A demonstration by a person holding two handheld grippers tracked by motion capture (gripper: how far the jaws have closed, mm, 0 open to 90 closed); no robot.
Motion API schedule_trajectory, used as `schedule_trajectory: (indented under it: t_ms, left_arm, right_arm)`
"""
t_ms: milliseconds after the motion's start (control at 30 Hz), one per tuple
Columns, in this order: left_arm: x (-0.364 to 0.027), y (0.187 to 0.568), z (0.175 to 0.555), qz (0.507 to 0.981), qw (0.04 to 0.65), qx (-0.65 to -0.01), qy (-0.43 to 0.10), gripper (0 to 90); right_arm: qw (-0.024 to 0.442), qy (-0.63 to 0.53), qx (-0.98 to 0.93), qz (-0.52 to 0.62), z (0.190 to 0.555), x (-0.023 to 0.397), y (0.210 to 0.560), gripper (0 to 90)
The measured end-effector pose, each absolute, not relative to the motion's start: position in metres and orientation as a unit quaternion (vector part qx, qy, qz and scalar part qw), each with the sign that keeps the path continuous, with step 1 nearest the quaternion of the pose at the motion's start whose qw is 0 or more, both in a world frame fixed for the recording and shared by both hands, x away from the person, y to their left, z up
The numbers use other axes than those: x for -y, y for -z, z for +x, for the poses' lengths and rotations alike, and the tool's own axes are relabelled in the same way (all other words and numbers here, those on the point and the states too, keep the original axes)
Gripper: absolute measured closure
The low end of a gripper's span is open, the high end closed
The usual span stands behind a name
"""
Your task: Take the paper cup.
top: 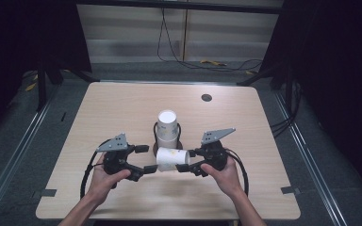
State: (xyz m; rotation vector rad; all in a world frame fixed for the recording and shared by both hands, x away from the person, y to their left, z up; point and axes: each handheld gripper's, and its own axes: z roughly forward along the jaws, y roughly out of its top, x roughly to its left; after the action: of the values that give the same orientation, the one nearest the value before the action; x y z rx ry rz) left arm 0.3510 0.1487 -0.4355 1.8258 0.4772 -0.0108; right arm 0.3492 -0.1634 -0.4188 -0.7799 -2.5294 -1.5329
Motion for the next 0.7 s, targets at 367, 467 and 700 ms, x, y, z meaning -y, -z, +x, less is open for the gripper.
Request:
schedule_trajectory:
  t_ms: [367, 467, 700]
  left_arm:
    - [-0.141, 0.436, 0.349, 0.783, 0.591, -0.195, 0.011, 15.5]
    - [-0.140, 0.437, 0.349, 0.784, 0.592, -0.189, 0.013, 15.6]
    - [-0.136, 0.441, 0.349, 0.780, 0.598, -0.182, 0.014, 15.4]
  right_arm:
    - [0.064, 0.526, 0.812, -0.243, 0.349, 0.161, 0.419, 37.0]
    - [0.071, 0.534, 0.808, -0.239, 0.348, 0.160, 0.418, 37.0]
    - [0.075, 0.535, 0.809, -0.231, 0.347, 0.157, 0.418, 37.1]
